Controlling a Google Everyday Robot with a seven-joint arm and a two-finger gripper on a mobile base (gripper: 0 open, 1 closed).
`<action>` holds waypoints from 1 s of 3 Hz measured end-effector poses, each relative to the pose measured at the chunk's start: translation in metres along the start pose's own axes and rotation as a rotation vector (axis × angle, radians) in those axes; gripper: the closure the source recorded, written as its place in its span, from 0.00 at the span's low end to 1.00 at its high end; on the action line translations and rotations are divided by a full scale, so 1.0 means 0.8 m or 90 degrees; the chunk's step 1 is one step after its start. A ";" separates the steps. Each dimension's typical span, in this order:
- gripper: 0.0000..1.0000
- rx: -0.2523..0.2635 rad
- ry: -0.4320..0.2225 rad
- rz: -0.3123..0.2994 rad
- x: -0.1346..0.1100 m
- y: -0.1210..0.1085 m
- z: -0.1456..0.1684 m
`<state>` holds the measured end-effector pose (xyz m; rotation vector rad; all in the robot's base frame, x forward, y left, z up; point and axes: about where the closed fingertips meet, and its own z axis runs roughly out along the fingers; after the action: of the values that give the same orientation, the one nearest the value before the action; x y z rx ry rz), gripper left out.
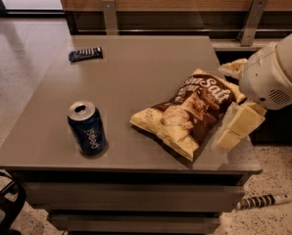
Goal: Move pepsi can near rxbar blueberry
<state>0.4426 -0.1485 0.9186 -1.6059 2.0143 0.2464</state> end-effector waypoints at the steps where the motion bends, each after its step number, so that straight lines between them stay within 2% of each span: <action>1: 0.00 -0.022 -0.074 0.015 -0.001 0.003 0.042; 2: 0.00 -0.040 -0.146 0.012 -0.027 0.001 0.063; 3: 0.00 -0.042 -0.189 0.001 -0.054 -0.004 0.062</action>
Offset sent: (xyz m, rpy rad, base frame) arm 0.0302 0.0689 -0.0318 0.3756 -0.0116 0.1061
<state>0.4665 -0.0896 0.9002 -1.5075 1.7950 0.5254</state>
